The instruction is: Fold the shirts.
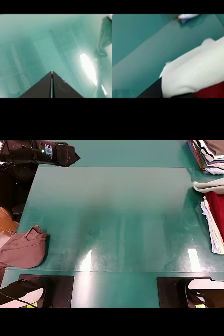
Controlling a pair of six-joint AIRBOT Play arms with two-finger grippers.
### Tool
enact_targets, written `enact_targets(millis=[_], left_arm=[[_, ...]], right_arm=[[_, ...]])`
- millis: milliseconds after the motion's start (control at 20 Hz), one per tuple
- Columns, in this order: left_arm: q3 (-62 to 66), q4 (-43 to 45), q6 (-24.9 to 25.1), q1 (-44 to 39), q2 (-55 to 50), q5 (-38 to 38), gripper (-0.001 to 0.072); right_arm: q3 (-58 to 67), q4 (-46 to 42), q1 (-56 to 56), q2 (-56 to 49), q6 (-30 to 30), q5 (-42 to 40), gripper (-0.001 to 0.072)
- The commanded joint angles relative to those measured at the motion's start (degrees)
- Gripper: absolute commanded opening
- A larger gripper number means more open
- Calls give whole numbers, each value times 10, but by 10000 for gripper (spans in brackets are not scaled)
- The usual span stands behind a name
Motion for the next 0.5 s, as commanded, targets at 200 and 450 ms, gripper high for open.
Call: enact_targets(millis=[200,450], left_arm=[[0,0,1,-1,0,-1,28],[0,1,5,-1,0,-2,28]], right_arm=[[96,8,-34,23,0,54,16],[-19,-27,-92,97,-1,76,16]])
